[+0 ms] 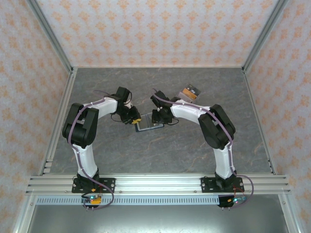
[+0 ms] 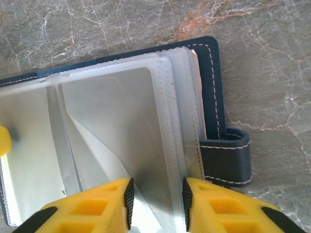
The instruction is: Take the credit cards out of the card holder
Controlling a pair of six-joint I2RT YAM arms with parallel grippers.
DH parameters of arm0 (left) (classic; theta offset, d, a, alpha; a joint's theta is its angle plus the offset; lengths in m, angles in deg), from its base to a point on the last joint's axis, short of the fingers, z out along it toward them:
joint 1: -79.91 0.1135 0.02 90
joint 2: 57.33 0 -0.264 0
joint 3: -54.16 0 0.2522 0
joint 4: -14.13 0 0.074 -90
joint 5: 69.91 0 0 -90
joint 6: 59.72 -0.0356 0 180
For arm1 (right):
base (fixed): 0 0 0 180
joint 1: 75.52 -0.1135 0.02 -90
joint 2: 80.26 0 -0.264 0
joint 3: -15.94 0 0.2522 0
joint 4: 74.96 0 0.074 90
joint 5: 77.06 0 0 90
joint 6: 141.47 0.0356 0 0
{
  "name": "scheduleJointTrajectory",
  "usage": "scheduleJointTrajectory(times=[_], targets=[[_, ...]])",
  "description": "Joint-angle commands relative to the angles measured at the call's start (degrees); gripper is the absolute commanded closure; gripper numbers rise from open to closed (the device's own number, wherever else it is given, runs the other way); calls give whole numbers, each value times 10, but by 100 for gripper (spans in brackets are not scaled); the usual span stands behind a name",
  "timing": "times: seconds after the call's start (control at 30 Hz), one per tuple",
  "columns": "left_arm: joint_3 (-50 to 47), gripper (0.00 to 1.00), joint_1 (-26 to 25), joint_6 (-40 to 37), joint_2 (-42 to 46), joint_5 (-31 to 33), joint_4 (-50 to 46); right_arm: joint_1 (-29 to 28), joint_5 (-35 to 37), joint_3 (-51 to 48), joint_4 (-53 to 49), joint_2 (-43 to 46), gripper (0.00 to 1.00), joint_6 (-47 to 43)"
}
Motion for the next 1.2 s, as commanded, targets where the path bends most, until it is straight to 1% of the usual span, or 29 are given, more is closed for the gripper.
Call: scheduleJointTrajectory(times=[0.0,0.13,0.33,0.53,0.63,0.67,0.83,0.87,0.93,1.1,1.17], targets=[[-14,82,2,-12,-25,8,-12,0,-10,4,-3,15,67,0],[-13,82,2,-12,-25,8,-12,-1,-12,9,-12,36,68,2],[-11,82,2,-12,-22,8,-12,-8,-36,12,-13,54,67,11],[-10,82,2,-11,-19,8,-13,-15,-74,8,20,57,65,21],[-9,82,2,-10,-12,8,-14,-16,-102,2,50,54,62,29],[-8,82,2,-9,-10,8,-13,-17,-113,-1,61,52,60,32],[9,82,6,-2,2,-7,-16,-18,-127,2,91,33,54,36],[11,82,9,0,3,-3,-19,-18,-131,5,97,29,53,39],[11,82,19,4,34,8,-23,-18,-142,9,106,19,52,43],[4,82,40,4,64,62,-49,-15,-151,11,113,6,52,50],[-1,83,41,3,67,63,-48,-12,-153,5,118,10,53,51]])
